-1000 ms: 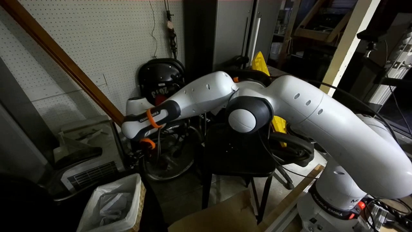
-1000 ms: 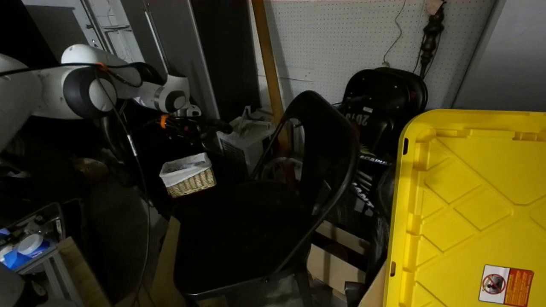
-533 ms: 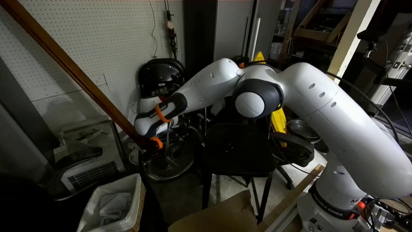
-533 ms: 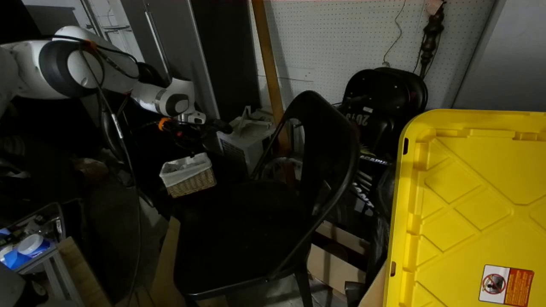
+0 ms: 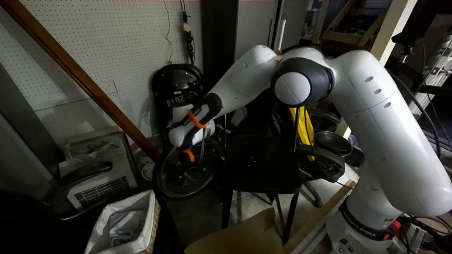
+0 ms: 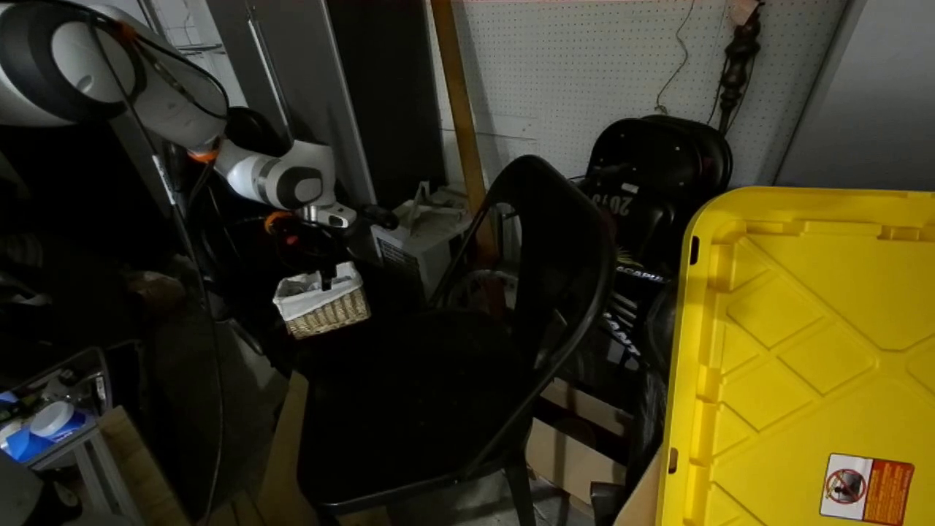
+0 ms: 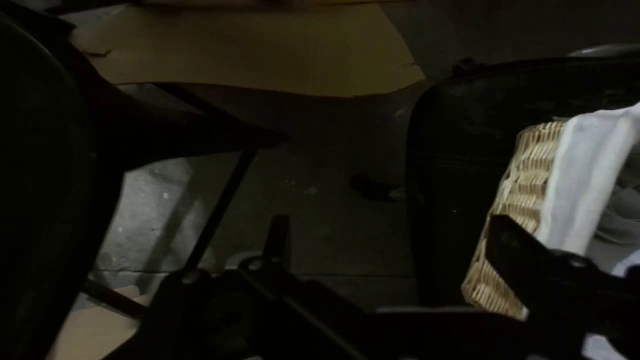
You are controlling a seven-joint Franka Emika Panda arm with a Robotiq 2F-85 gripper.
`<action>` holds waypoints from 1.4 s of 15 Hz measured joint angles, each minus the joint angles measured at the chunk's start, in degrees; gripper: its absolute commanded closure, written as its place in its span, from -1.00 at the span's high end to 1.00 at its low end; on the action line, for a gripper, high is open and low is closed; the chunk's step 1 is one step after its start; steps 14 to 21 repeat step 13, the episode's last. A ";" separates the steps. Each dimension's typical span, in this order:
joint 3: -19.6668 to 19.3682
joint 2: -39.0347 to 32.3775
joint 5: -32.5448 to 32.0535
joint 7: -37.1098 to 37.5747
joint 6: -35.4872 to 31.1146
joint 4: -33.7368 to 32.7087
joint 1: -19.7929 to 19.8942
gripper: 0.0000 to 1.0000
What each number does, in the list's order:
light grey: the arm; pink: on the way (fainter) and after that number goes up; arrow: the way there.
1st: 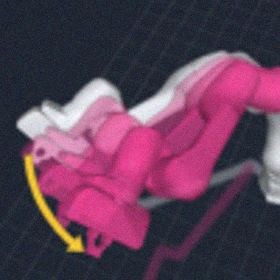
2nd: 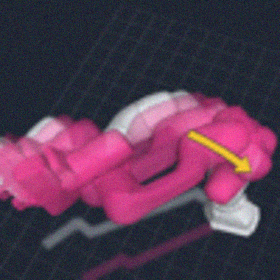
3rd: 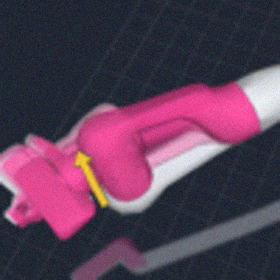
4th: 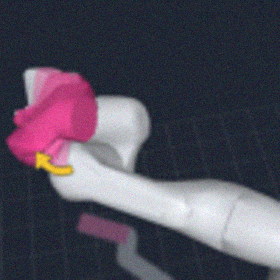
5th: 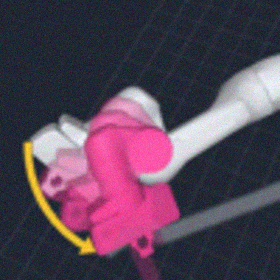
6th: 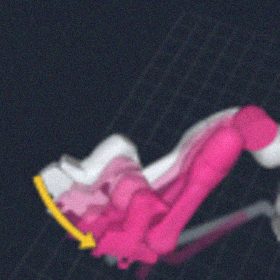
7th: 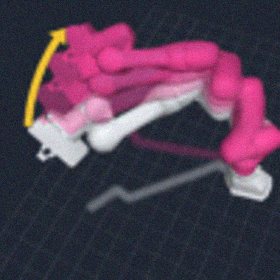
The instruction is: Remove the towel from the chair and put it in the basket
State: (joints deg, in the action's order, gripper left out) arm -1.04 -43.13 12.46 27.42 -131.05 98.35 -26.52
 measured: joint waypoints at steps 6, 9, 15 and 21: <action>-1.47 12.50 -5.67 9.86 0.00 16.89 0.54 1.00; -2.52 20.24 -13.66 19.40 0.04 25.70 0.00 1.00; -2.85 26.74 -17.83 23.85 0.04 32.18 -0.57 1.00; -2.85 26.74 -17.83 23.85 0.04 32.18 -0.57 1.00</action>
